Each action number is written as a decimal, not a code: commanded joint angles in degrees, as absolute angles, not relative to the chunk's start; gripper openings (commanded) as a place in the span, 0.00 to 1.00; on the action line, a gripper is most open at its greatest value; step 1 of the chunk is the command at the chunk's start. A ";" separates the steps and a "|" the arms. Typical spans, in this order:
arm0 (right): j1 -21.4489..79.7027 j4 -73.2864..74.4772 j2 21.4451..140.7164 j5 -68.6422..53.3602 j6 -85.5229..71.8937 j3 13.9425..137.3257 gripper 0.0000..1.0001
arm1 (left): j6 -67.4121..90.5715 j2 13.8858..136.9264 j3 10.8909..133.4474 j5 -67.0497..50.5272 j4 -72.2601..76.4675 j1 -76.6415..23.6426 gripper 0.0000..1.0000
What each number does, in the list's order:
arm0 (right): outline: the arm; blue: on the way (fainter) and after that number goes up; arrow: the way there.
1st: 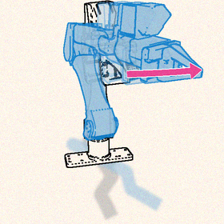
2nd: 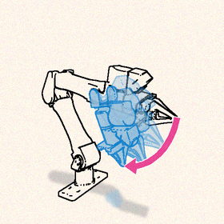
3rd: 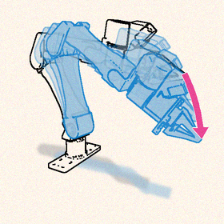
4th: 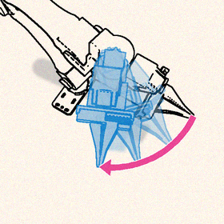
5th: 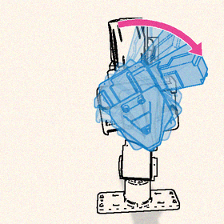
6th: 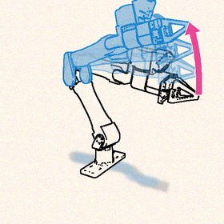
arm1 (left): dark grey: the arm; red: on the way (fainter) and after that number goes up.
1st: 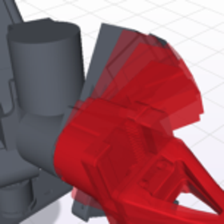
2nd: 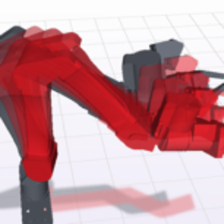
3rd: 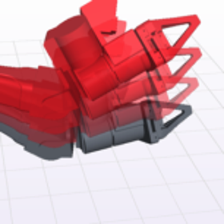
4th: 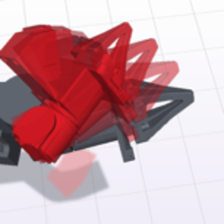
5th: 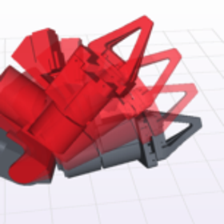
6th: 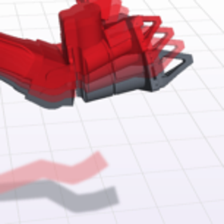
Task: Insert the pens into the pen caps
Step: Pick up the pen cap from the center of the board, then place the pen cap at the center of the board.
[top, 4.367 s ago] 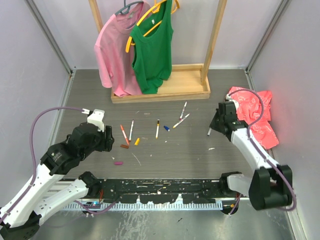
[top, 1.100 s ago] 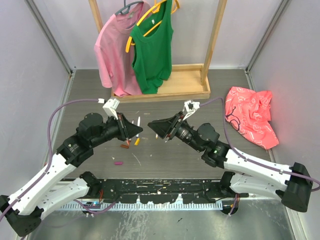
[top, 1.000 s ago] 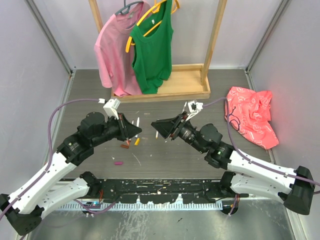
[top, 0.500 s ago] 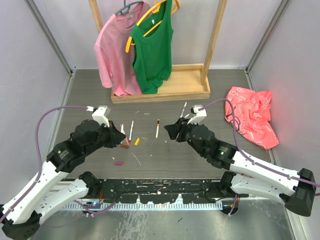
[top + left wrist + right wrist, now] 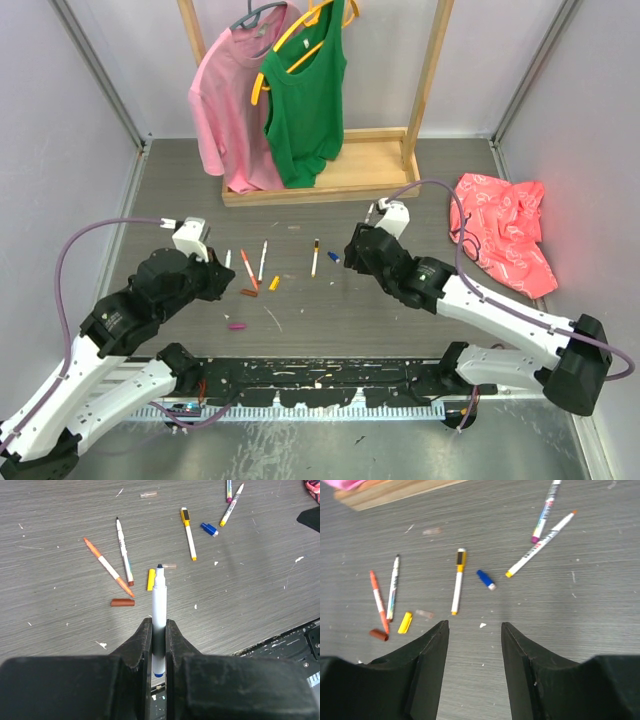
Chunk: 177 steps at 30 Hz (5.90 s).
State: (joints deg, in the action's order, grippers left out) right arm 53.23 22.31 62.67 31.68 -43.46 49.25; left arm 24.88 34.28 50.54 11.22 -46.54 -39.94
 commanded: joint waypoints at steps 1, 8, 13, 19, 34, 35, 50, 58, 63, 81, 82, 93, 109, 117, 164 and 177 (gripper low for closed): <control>47.76 26.12 64.37 28.25 -49.56 50.61 0.52 | 22.58 33.70 51.21 11.43 -46.23 -39.63 0.00; 43.87 28.35 75.63 23.71 -48.39 56.89 0.57 | 22.67 32.53 54.33 12.14 -51.07 -39.64 0.00; 43.17 27.94 86.21 20.82 -44.24 64.40 0.57 | 22.22 30.46 52.55 14.68 -51.75 -39.63 0.00; 40.69 27.09 96.51 13.26 -34.24 71.92 0.57 | 21.88 30.75 52.15 15.39 -50.96 -39.66 0.00; 38.20 31.60 108.89 3.92 -17.53 79.76 0.51 | 22.15 31.10 51.96 16.66 -50.99 -39.65 0.00; 38.02 31.70 109.39 3.81 -16.78 79.84 0.50 | 22.15 31.19 51.99 16.66 -50.98 -39.64 0.00; 37.46 33.61 113.78 1.51 -9.48 81.56 0.36 | 22.15 31.72 51.98 16.80 -50.98 -39.63 0.00; 37.49 33.92 113.48 1.60 -8.93 81.57 0.25 | 22.19 31.82 52.05 17.02 -51.08 -39.63 0.00; 37.78 32.92 106.74 1.74 -7.80 78.13 0.22 | 22.23 31.90 52.07 17.04 -51.06 -39.64 0.00; 55.04 32.18 95.37 -3.05 8.87 64.98 0.19 | 23.12 29.68 52.06 20.18 -51.59 -39.61 0.00; 56.14 32.25 95.25 -3.52 9.78 64.80 0.19 | 23.19 29.55 52.07 20.29 -51.53 -39.63 0.00; 61.63 32.36 95.71 -5.24 13.17 62.62 0.20 | 23.16 30.24 52.07 19.84 -51.53 -39.57 0.00; 64.78 32.52 100.27 -4.44 14.14 61.46 0.43 | 23.03 31.28 52.03 19.16 -51.37 -39.64 0.00; 64.78 31.22 96.34 -2.83 11.01 59.10 0.51 | 23.03 31.40 51.95 18.99 -51.34 -39.64 0.00; 61.89 28.29 89.91 23.39 -43.66 58.22 0.55 | 22.70 31.44 51.88 18.07 -51.14 -39.64 0.00; 65.88 32.95 94.08 25.88 -61.07 58.67 0.55 | 22.68 31.40 51.90 17.96 -51.04 -39.59 0.00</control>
State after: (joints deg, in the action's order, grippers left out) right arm 65.10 30.85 93.62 22.22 -54.63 57.01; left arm 23.07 31.64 51.70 18.22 -52.58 -39.94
